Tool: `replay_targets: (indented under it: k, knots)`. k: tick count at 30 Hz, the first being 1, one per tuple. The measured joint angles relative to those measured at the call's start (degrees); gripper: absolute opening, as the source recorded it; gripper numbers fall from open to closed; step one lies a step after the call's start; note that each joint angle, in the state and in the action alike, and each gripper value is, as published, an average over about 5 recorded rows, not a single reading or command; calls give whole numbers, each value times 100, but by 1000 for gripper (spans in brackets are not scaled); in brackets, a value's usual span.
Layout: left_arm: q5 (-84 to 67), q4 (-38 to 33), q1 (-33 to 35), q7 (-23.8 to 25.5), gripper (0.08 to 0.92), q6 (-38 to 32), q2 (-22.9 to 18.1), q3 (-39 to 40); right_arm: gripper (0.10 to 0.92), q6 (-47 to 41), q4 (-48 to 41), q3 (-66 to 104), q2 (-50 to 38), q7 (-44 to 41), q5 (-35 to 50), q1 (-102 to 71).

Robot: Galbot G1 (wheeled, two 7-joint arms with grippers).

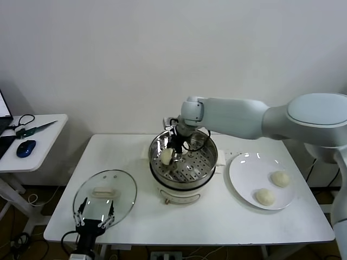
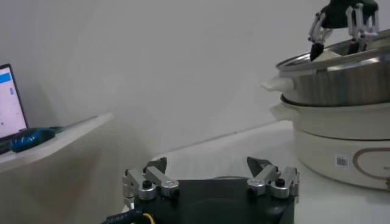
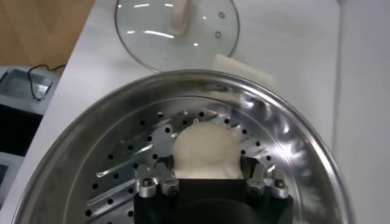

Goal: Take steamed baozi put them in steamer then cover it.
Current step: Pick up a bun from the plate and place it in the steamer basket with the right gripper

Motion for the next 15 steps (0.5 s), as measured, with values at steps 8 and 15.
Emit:
replay_targets:
  k: [8, 15]
  knots:
    - [-18, 31, -29, 0, 823, 0, 1, -2, 795, -12, -21, -22, 61, -5, -27, -64]
    - [-25, 46, -23, -1, 823, -4, -1, 0, 822, -1, 108, 32, -39, -85, -81, 17]
